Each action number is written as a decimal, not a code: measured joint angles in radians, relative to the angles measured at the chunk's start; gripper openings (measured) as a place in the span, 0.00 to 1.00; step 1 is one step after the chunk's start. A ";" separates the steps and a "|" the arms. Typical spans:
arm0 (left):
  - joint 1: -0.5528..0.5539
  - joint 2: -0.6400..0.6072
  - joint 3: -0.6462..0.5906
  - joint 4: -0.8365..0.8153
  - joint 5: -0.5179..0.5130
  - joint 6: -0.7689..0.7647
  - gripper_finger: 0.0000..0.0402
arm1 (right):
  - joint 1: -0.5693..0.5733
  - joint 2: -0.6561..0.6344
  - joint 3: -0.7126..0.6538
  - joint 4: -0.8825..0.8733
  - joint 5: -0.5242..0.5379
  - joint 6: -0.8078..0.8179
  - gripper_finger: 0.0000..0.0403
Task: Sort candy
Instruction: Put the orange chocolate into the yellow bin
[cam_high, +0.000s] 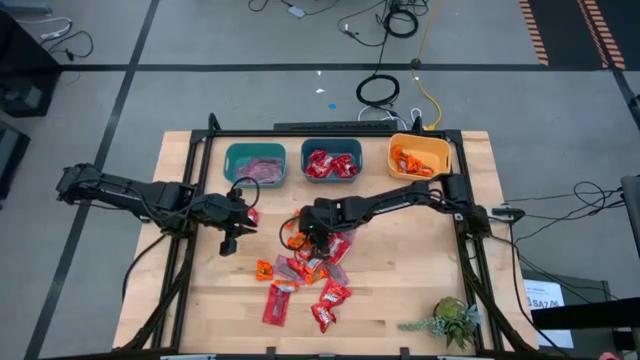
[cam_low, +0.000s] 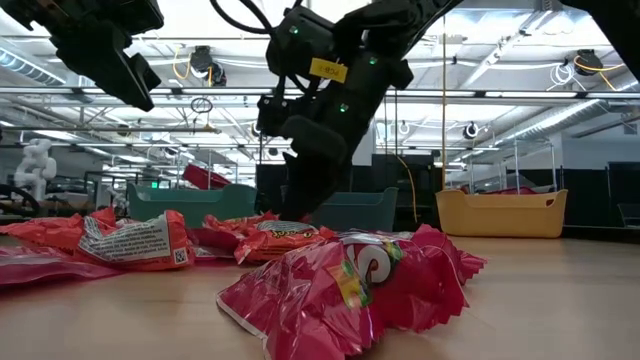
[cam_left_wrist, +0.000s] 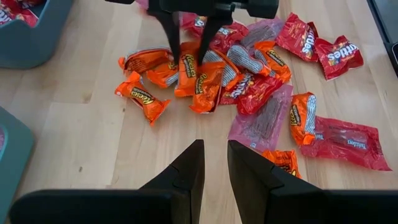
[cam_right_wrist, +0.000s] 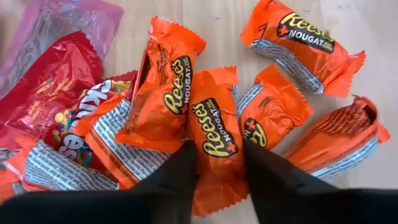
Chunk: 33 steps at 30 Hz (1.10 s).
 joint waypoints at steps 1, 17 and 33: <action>0.000 0.000 0.000 0.000 0.000 0.000 0.20 | 0.000 -0.004 -0.001 -0.007 -0.004 0.015 0.20; 0.000 0.000 0.000 0.003 0.000 0.000 0.20 | -0.015 -0.353 -0.005 -0.252 0.271 0.140 0.04; 0.000 0.000 0.000 0.000 0.000 0.000 0.20 | -0.244 -1.011 -0.578 -0.340 0.600 0.456 0.04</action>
